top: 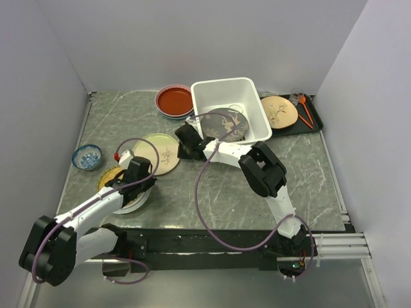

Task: Place the plates into the plastic bin on the countertop
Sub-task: Move the plate to the center of the board.

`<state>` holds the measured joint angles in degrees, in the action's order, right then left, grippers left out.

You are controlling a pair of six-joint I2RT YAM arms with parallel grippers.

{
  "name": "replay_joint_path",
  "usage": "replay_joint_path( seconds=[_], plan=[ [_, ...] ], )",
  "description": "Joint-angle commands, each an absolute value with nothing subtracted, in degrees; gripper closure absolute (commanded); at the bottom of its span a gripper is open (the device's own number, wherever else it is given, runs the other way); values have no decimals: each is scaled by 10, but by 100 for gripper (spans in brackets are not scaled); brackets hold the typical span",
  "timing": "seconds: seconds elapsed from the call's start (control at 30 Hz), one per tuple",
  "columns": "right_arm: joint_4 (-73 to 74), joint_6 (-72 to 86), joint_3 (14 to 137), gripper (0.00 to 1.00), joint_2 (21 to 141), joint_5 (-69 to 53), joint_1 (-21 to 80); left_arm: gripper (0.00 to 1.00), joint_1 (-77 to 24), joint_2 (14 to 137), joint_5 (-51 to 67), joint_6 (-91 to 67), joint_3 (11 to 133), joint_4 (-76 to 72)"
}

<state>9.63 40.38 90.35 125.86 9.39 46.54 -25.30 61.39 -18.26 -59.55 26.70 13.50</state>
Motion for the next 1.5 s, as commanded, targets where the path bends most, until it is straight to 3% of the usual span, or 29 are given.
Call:
replay_joint_path(
  seconds=[0.0, 0.13, 0.27, 0.37, 0.5, 0.53, 0.57, 0.73, 0.83, 0.87, 0.97, 1.1, 1.23, 1.27, 1.33, 1.47],
  plan=[
    [165, 388, 874, 100, 1235, 96, 470, 96, -250, 583, -174, -563, 293, 126],
    [163, 389, 853, 100, 1222, 95, 475, 89, -250, 582, -169, -545, 303, 117],
    [178, 391, 841, 100, 1210, 106, 481, 74, -250, 605, -161, -533, 315, 97],
    [187, 394, 825, 100, 1195, 113, 485, 72, -250, 632, -143, -524, 320, 70],
    [210, 396, 812, 100, 1184, 123, 494, 84, -250, 681, -122, -519, 326, 39],
    [213, 398, 803, 100, 1180, 125, 494, 96, -250, 692, -120, -519, 328, 34],
    [214, 403, 796, 100, 1173, 127, 497, 99, -251, 714, -114, -519, 330, 29],
    [210, 413, 761, 96, 1151, 129, 505, 99, -258, 771, -104, -520, 337, 4],
    [217, 412, 760, 86, 1149, 134, 508, 99, -264, 790, -99, -525, 336, -2],
    [217, 413, 760, 73, 1149, 134, 509, 99, -267, 798, -99, -526, 336, -10],
    [218, 414, 764, 55, 1153, 130, 509, 99, -269, 806, -98, -529, 335, -11],
    [222, 416, 780, 51, 1166, 130, 516, 99, -271, 803, -95, -533, 328, -18],
    [224, 421, 793, 57, 1191, 134, 525, 99, -272, 786, -95, -533, 327, -13],
    [222, 422, 794, 62, 1194, 134, 528, 99, -272, 780, -96, -533, 327, -11],
    [222, 427, 795, 86, 1194, 145, 530, 99, -272, 760, -99, -530, 328, -2],
    [240, 431, 794, 100, 1180, 179, 532, 99, -272, 727, -114, -524, 330, 24]
  ],
)
